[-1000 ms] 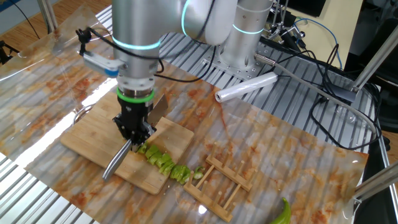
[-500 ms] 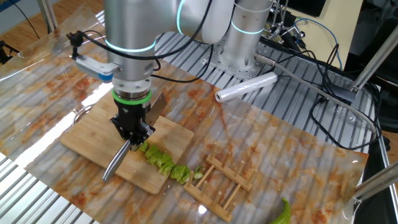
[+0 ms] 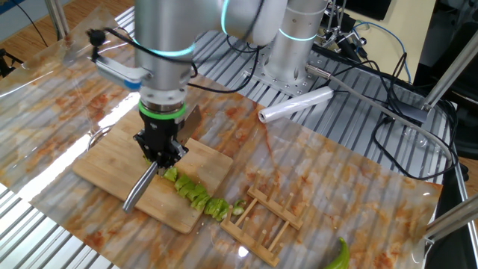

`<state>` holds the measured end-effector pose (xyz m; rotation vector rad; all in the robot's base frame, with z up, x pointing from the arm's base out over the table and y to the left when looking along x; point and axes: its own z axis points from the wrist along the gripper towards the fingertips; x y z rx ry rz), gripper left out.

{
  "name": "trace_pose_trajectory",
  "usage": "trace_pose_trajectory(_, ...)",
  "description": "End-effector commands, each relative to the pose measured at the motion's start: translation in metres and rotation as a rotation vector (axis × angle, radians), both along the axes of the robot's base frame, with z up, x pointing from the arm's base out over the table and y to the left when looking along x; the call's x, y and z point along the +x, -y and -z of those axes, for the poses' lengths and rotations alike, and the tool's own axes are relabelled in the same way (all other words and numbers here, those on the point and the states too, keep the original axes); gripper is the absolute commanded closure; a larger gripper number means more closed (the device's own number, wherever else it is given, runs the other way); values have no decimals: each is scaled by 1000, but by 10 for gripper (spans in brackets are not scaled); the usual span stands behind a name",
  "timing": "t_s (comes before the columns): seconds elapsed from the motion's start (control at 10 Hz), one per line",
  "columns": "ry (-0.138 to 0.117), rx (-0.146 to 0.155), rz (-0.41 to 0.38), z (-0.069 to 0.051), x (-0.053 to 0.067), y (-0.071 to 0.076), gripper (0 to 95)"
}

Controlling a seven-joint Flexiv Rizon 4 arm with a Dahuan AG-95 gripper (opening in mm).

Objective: Chop the chili peppers

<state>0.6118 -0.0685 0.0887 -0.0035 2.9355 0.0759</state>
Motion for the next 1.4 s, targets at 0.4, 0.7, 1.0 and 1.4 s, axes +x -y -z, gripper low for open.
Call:
trace_pose_trajectory(0.4,-1,-13,2,1,-3,0,950)
trace_pose_trajectory(0.7,8,-11,-8,27,1,-3,950)
trace_pose_trajectory(1.0,34,6,1,52,6,-7,950)
trace_pose_trajectory(1.4,40,11,14,44,4,-6,950)
